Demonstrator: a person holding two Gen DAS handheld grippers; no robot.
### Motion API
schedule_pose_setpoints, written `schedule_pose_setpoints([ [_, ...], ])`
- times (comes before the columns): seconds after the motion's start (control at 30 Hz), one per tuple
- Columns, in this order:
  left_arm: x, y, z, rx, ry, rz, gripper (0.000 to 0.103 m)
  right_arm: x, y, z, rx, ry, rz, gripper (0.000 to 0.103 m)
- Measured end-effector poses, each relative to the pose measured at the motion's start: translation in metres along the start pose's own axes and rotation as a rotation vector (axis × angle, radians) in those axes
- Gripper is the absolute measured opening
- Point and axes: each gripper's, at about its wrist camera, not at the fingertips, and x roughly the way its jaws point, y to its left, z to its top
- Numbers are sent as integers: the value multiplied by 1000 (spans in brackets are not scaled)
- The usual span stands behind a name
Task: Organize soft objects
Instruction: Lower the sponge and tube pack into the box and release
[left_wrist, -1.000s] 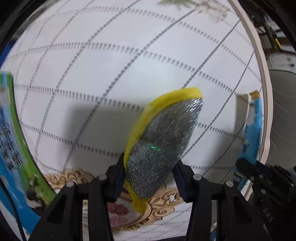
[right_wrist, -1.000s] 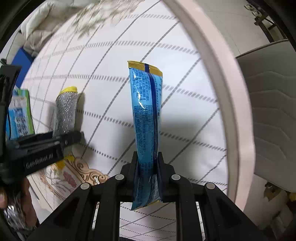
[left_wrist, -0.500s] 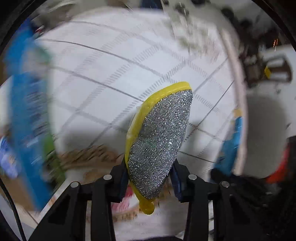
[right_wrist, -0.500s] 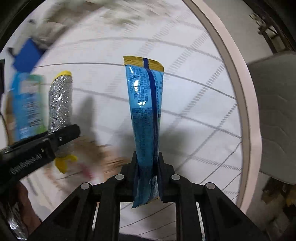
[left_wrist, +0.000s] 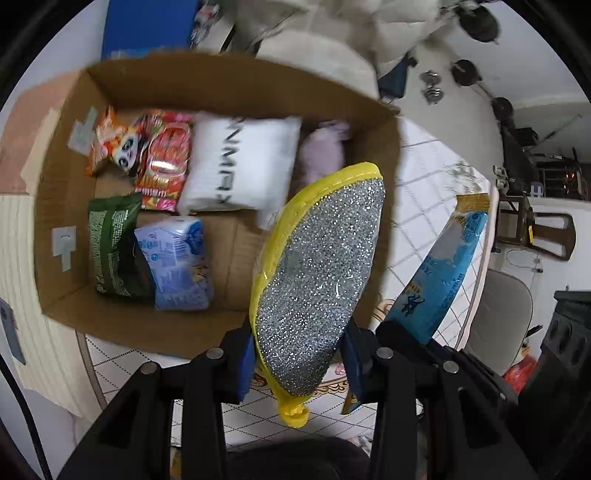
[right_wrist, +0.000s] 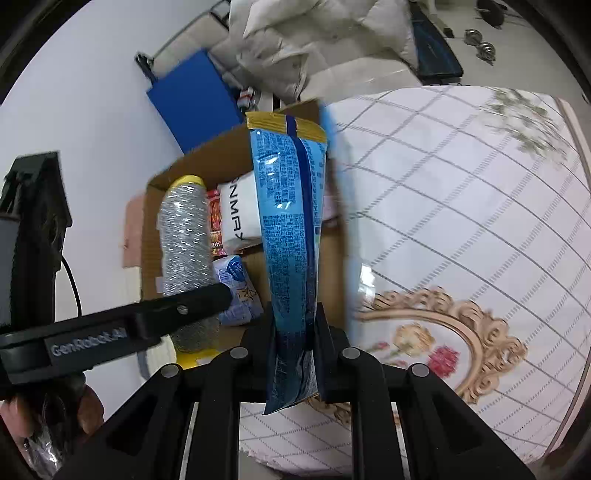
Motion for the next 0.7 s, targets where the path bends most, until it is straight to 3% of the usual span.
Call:
schedule_pose_setpoints([
  [0.17,38,21,18,-40,124,-56,37,54,29,29,-48,53,-108,18],
  [0.37,67,22,25,-28,209,-64,41,93,16,38,-49,104,-188,19],
  [0.43,71,19,25,-28,232,-68,52,103,13,40,-44,137,-212,21],
  [0.53,66,13,22,-8,220,-27,59,115,11,42,-58,184,-266,49],
  [0.7,47,9,21,29,157,31,68,111,18,41,-82,181,-262,66],
])
